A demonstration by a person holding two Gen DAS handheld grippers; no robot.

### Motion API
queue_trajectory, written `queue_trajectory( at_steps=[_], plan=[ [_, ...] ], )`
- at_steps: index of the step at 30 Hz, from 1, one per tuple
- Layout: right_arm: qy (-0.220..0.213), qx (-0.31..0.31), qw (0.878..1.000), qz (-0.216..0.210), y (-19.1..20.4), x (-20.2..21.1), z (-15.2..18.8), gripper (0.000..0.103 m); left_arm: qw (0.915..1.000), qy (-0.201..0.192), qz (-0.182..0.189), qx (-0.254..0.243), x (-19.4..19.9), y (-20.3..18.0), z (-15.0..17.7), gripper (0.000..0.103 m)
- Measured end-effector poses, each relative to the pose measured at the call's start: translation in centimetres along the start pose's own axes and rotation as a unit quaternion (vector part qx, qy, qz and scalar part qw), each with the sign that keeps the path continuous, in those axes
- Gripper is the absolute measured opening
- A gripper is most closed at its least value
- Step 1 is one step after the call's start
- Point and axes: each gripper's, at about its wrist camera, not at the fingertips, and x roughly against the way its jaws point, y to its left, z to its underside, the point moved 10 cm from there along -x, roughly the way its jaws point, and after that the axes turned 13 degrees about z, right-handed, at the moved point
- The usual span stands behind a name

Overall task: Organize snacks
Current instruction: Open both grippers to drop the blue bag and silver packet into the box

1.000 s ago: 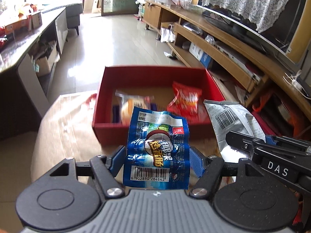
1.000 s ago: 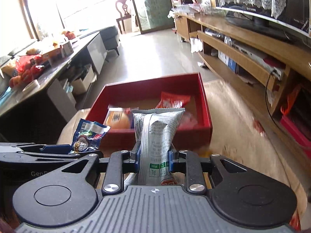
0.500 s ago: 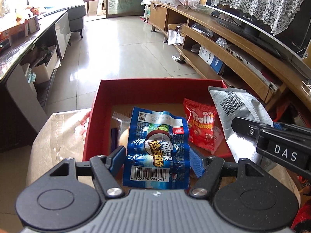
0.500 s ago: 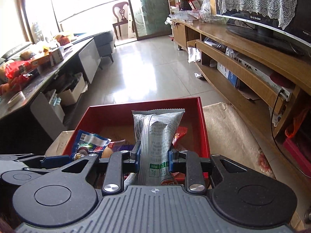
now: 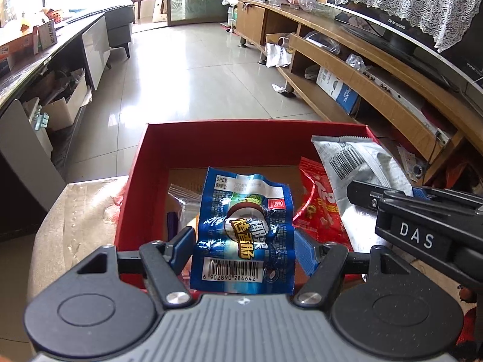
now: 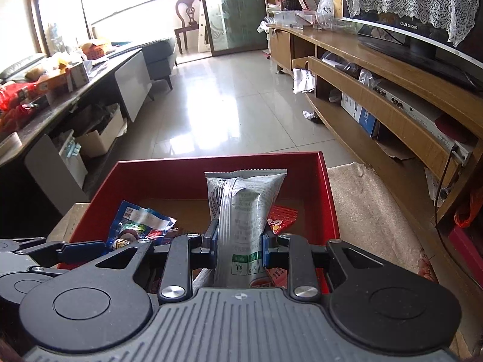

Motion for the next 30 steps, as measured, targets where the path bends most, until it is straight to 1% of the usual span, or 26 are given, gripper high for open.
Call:
queue_trajectory(
  at_steps=[3,6,9,10,12,14,16,17,18,19,30],
  plan=[
    [0.002,0.008,1.000,0.007,0.2,-0.8,0.3,0.033,1.0000,0.003,0.001,0.006,-0.6,0.2,0.3,0.064],
    [0.008,0.009,1.000,0.009,0.2,-1.5,0.7,0.034,0.9999,-0.005,-0.013,-0.009,-0.8,0.2,0.3,0.065],
    [0.010,0.012,1.000,0.016,0.1,-2.1,0.9,0.036,0.9997,-0.006,-0.018,-0.015,-1.0,0.1,0.3,0.065],
    [0.008,0.014,1.000,0.019,0.1,-2.2,0.9,0.039,0.9997,-0.007,-0.019,-0.016,-1.0,0.1,0.3,0.065],
    [0.004,0.015,1.000,0.025,-0.1,-2.3,0.8,0.041,0.9997,-0.008,-0.019,-0.015,-1.0,0.2,0.2,0.065],
    [0.005,0.013,1.000,0.025,-0.2,-2.4,0.8,0.047,0.9997,-0.009,-0.019,-0.014,-1.0,0.2,0.2,0.065],
    [0.002,0.011,1.000,0.027,-0.4,-2.3,0.7,0.058,0.9997,-0.009,-0.018,-0.013,-1.0,0.2,0.1,0.065],
    [0.000,0.011,1.000,0.028,-0.4,-2.2,0.7,0.061,0.9997,-0.009,-0.019,-0.012,-0.9,0.2,0.2,0.065],
    [-0.003,0.011,1.000,0.029,-0.4,-2.2,0.5,0.069,0.9997,-0.010,-0.018,-0.010,-0.8,0.3,0.2,0.065],
    [-0.006,0.010,0.999,0.029,-0.4,-2.0,0.4,0.072,0.9998,-0.010,-0.017,-0.009,-0.8,0.4,0.2,0.065],
    [-0.018,0.006,0.999,0.030,-0.9,-1.7,-0.2,0.075,0.9998,-0.014,-0.010,-0.005,-0.5,0.2,-0.1,0.066]
  ],
)
